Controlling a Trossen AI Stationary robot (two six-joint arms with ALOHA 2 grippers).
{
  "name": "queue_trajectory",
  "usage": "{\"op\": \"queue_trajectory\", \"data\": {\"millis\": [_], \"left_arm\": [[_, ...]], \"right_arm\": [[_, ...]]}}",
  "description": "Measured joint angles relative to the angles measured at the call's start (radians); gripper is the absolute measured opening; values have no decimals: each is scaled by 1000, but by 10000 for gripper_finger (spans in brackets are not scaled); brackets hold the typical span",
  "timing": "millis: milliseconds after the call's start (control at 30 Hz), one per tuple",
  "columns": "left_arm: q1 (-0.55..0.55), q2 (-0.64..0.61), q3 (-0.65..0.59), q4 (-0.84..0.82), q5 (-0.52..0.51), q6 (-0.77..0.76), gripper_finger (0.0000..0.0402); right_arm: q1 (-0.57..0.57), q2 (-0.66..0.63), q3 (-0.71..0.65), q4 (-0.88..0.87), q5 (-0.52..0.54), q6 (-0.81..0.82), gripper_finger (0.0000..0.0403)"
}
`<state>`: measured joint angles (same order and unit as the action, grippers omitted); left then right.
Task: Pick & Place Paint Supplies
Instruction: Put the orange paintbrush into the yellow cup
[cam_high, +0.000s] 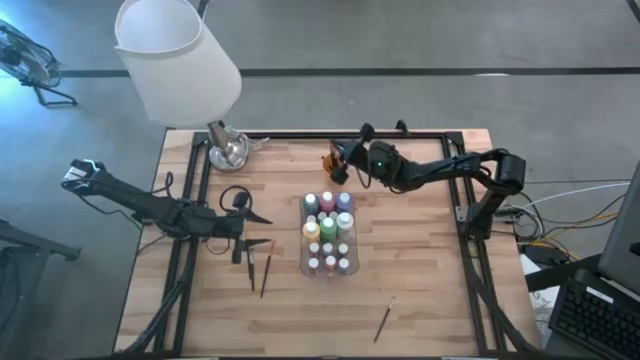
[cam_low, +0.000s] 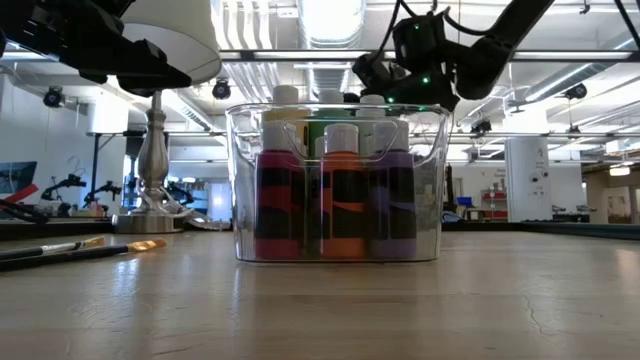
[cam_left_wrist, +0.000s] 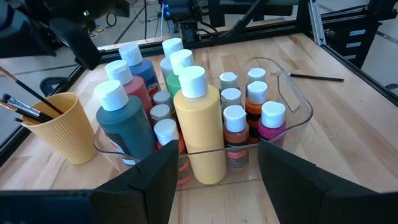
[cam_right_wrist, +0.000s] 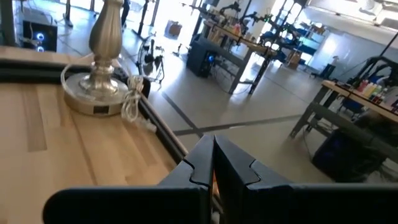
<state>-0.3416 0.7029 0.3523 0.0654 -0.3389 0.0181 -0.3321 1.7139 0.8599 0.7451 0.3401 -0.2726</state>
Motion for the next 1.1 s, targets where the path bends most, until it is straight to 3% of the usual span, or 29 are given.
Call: {"op": "queue_trajectory", "data": {"millis": [1100], "left_arm": [[0, 0, 0, 0, 0, 0, 223]], "right_arm": [[0, 3, -13, -104, 0, 11, 8]]}}
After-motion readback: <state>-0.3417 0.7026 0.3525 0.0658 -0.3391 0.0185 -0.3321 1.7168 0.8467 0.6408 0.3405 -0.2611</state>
